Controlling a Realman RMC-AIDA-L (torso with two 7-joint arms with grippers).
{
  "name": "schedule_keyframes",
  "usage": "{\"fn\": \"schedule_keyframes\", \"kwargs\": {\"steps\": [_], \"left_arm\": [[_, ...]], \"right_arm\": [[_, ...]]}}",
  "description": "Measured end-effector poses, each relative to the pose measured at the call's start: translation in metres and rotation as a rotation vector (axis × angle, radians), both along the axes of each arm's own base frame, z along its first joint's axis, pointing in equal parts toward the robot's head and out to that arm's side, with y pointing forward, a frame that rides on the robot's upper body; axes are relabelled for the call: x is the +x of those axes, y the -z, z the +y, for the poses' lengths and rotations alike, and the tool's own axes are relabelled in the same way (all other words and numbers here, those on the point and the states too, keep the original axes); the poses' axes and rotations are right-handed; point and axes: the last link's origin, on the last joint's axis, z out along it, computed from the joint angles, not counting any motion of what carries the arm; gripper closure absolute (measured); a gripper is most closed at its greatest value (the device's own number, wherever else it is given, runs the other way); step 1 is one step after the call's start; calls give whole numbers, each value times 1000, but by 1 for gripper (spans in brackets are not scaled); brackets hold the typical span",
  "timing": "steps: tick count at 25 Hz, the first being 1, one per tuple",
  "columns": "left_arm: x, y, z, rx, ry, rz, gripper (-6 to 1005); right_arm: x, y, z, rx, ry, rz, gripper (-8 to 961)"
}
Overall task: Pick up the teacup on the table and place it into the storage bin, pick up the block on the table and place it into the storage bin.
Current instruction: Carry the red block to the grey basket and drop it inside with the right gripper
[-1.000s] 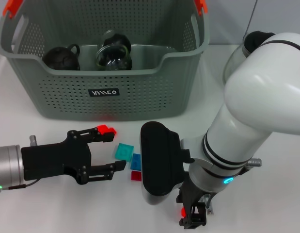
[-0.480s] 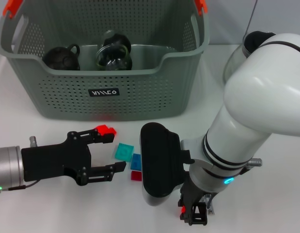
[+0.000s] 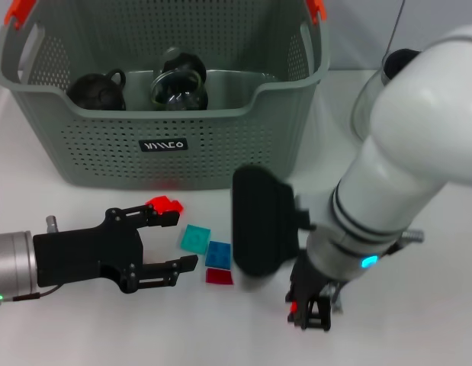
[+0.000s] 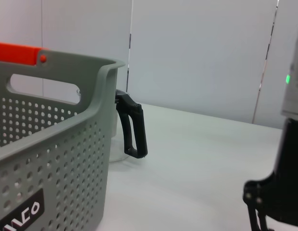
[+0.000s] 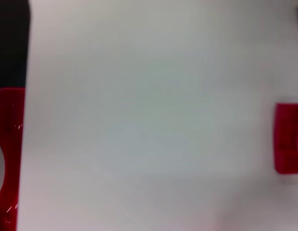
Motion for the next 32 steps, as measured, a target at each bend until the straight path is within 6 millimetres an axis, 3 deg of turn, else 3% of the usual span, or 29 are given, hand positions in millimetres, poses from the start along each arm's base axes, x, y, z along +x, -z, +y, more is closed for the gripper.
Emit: {"fn": "schedule_keyframes", "kwargs": {"steps": [4, 10, 12, 13, 20, 23, 29, 32], "left_arm": [[0, 0, 0, 5, 7, 0, 240], [0, 0, 0, 4, 10, 3, 240], [-1, 0, -2, 4, 12, 4, 240], [-1, 0, -2, 4, 12, 4, 240], [-1, 0, -3, 6, 15, -4, 240], [0, 1, -3, 6, 22, -5, 240], [2, 3, -2, 5, 41, -4, 240], [4, 3, 0, 4, 49, -4, 240]], "right_arm": [[-13, -19, 12, 28, 23, 37, 738], [-50, -64, 30, 52, 26, 147, 743], [-71, -87, 42, 82, 18, 233, 743], [-71, -87, 42, 82, 18, 233, 744], [-130, -128, 80, 225, -40, 543, 749], [-142, -124, 101, 329, -40, 675, 751], [-141, -97, 145, 488, 0, 777, 756], [-137, -87, 161, 573, -6, 788, 851]]}}
